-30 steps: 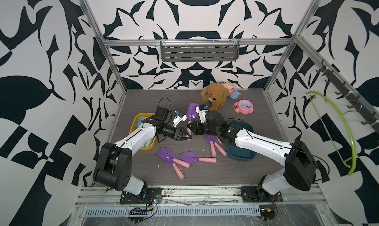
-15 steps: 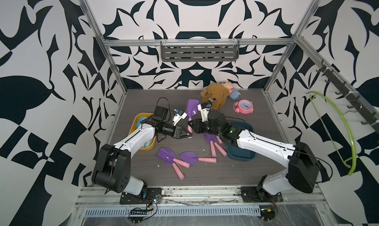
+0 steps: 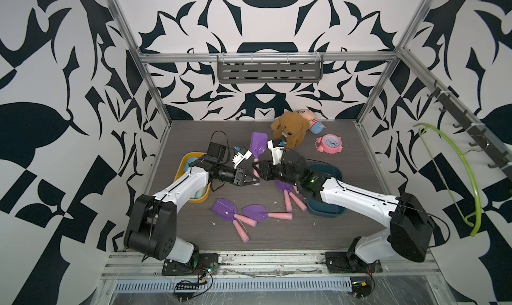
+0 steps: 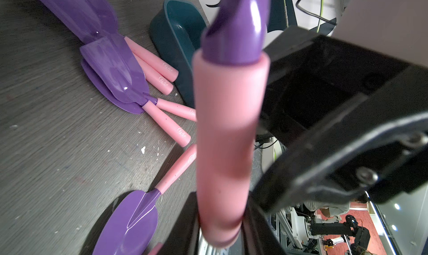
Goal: Sort the small shovels by color and place them into the storage box
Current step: Pick up the shovel from the center of the board, then place the shovel in the storage box.
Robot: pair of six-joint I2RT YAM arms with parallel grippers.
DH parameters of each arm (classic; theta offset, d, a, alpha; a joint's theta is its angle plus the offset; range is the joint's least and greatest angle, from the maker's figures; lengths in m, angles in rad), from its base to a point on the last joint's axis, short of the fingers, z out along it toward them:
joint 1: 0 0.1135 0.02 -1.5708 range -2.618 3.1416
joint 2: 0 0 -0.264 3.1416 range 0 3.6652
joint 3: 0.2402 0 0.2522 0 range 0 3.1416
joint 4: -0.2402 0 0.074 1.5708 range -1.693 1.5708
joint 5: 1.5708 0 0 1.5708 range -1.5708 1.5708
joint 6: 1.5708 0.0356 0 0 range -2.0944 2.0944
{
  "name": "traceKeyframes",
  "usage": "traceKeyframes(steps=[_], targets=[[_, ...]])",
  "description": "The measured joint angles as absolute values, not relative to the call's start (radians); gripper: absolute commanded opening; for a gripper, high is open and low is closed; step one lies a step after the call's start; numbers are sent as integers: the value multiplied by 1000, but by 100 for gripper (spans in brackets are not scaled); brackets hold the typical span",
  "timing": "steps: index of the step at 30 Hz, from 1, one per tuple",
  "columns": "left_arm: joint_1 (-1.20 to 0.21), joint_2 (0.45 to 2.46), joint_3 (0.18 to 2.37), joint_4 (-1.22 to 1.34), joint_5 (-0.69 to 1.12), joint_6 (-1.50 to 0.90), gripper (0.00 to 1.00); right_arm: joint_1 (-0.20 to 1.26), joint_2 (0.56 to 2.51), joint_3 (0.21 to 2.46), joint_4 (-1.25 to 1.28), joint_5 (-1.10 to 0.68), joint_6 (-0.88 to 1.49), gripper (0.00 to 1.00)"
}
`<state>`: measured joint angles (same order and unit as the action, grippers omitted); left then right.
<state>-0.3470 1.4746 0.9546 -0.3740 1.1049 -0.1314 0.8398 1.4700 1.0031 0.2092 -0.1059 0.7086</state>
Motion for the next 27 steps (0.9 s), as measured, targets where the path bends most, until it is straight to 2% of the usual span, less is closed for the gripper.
traceKeyframes(steps=[5, 7, 9, 12, 15, 21, 27], targets=[[-347, 1475, 945, -366, 1121, -134, 7, 840, 1487, 1005, 214, -107, 719, 21], [-347, 1474, 940, -361, 1127, -130, 11, 840, 1488, 1007, 213, -107, 735, 11], [-346, 1473, 940, -357, 1131, -131, 23, 840, 1489, 1011, 210, -108, 731, 5], [-346, 1469, 940, -358, 1125, -126, 50, 840, 1489, 1019, 197, -106, 725, 0], [-346, 1462, 949, -397, 1098, -87, 64, 836, 1487, 1049, 104, -92, 683, 0], [-359, 1484, 1080, -516, 977, 23, 71, 748, 1444, 1145, -270, -77, 543, 0], [-477, 1613, 1288, -543, 802, 106, 74, 508, 1346, 1158, -601, -86, 433, 0]])
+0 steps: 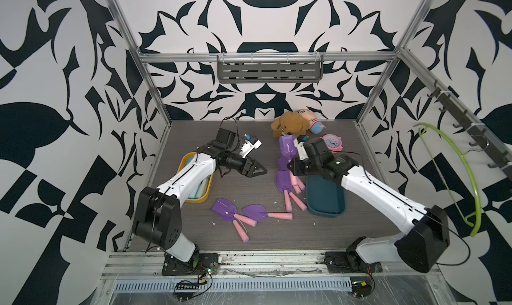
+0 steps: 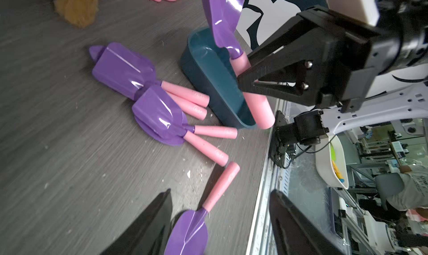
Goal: Sort the small shovels by color and place them into the storage box
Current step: Place the shovel in the storage box.
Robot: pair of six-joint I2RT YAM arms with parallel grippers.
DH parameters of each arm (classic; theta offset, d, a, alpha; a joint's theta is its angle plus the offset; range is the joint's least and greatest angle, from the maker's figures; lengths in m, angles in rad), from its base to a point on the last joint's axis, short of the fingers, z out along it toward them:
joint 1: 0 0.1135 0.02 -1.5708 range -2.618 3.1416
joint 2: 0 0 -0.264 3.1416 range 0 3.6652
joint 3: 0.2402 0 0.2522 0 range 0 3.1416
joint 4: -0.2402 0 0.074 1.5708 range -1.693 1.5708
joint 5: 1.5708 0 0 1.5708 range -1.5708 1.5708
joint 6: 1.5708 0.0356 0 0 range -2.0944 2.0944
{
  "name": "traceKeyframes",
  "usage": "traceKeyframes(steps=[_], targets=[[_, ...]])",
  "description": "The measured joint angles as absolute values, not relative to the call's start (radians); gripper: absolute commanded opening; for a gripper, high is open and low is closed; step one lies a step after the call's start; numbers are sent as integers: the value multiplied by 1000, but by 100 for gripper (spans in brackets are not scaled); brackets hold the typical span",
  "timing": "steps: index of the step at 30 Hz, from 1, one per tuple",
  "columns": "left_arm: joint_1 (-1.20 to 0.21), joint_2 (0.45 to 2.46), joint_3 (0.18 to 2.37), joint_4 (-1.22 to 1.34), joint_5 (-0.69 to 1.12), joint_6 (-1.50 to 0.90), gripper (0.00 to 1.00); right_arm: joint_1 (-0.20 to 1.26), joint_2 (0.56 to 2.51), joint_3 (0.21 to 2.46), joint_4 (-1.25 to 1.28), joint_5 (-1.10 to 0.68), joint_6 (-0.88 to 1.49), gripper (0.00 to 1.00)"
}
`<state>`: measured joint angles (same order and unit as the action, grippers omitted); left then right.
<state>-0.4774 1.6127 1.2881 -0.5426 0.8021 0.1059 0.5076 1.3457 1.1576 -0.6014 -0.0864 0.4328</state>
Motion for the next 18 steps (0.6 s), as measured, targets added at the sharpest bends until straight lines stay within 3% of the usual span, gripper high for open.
traceKeyframes(steps=[7, 18], targets=[[-598, 1750, 1389, -538, 736, 104, 74, 313, 1376, 1109, -812, -87, 382, 0], [-589, 1767, 1318, -523, 725, 76, 76, 283, 1486, 958, -778, -113, 429, 0]])
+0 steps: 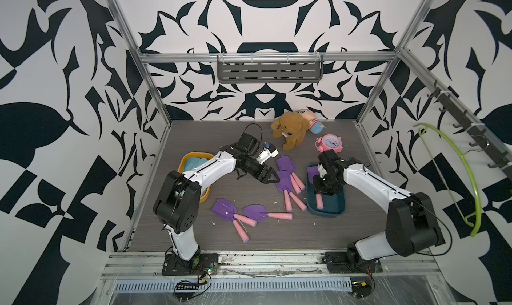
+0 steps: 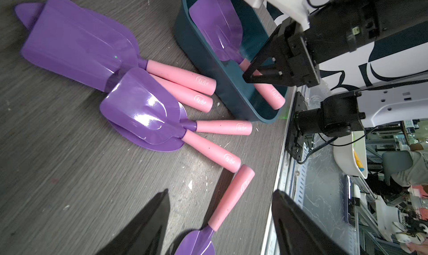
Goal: Sort the small shovels by color and place them into the storage box
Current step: Place the shovel in the storage box.
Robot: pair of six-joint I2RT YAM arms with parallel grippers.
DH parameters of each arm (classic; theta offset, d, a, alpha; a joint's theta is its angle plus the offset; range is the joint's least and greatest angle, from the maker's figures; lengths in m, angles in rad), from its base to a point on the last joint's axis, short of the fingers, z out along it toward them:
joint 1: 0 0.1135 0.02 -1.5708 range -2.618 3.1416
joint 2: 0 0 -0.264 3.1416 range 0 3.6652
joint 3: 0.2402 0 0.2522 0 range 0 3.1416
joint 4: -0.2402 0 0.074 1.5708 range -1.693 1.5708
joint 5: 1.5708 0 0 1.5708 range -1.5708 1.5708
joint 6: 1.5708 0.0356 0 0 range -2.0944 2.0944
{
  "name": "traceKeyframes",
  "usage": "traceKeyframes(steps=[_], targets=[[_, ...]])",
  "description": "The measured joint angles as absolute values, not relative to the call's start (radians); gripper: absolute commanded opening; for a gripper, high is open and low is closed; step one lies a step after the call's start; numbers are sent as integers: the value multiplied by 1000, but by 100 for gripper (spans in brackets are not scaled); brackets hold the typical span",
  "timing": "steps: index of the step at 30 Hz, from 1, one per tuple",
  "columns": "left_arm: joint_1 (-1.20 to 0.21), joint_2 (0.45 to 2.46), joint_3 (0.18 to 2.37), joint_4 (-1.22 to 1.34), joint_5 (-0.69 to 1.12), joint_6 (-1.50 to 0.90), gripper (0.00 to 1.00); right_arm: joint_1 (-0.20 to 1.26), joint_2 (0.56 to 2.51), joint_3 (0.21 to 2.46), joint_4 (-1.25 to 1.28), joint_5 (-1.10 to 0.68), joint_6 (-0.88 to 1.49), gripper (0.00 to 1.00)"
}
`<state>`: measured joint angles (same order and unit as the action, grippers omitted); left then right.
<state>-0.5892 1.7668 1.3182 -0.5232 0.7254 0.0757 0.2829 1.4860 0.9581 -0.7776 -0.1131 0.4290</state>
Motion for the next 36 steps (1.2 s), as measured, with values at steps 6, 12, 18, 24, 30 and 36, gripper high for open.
traceKeyframes(steps=[6, 12, 18, 24, 30, 36], targets=[[-589, 1766, 1317, -516, 727, 75, 76, 281, 1533, 928, -694, -125, 458, 0], [-589, 1766, 1317, -515, 730, 75, 76, 281, 1558, 908, -635, -144, 468, 12], [-589, 1766, 1317, -514, 730, 75, 76, 281, 1576, 896, -609, -153, 468, 24], [-589, 1766, 1317, -514, 730, 75, 77, 281, 1578, 896, -609, -147, 466, 30], [-587, 1766, 1317, -514, 729, 75, 77, 281, 1578, 896, -608, -142, 462, 36], [-577, 1752, 1317, -515, 729, 76, 77, 281, 1577, 896, -614, -127, 461, 38]])
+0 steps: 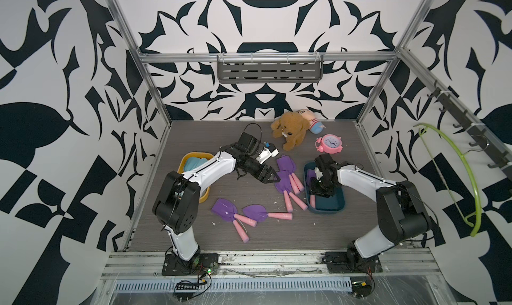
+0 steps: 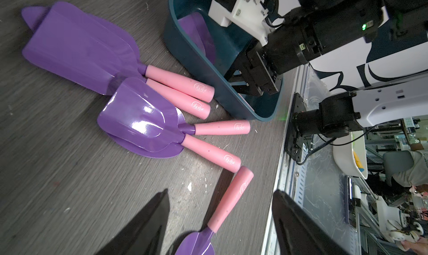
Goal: Sort the small shovels by color and place them into the storage box
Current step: Place the shovel in the storage box, then pick up the shovel from the center of the board.
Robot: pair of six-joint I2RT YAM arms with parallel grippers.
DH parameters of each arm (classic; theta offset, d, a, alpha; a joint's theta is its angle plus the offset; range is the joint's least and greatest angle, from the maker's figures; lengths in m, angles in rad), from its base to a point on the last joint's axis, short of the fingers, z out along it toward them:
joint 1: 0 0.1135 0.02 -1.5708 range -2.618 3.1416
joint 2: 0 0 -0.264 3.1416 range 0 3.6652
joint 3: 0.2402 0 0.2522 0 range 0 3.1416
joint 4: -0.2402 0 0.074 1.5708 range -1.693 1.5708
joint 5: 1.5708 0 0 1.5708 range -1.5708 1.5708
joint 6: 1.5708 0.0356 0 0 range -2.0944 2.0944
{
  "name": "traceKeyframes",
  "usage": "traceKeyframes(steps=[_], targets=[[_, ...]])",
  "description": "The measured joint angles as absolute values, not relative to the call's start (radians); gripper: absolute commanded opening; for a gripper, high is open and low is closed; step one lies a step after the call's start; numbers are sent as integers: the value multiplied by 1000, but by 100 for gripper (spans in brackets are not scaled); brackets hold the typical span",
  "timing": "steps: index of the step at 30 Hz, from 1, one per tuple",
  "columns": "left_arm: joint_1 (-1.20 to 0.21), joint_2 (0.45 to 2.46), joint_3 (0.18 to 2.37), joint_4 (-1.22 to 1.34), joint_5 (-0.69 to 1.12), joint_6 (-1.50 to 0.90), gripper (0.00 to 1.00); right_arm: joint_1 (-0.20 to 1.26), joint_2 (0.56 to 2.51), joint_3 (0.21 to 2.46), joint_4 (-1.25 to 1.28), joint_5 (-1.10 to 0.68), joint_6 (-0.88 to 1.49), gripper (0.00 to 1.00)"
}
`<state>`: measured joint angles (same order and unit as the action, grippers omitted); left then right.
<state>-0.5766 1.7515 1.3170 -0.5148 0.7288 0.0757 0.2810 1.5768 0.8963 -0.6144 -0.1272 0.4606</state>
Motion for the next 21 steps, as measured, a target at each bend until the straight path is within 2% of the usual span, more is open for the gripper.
traceKeyframes(steps=[4, 9, 15, 21], targets=[[-554, 1723, 1312, -514, 729, 79, 79, 281, 1548, 908, -658, -101, 459, 38], [-495, 1668, 1281, -514, 725, 95, 81, 310, 1421, 1015, -745, -54, 445, 37], [-394, 1587, 1227, -509, 741, 105, 83, 522, 1336, 1168, -807, 30, 451, 36], [-341, 1544, 1189, -491, 759, 102, 84, 726, 1464, 1197, -843, 46, 493, 36]])
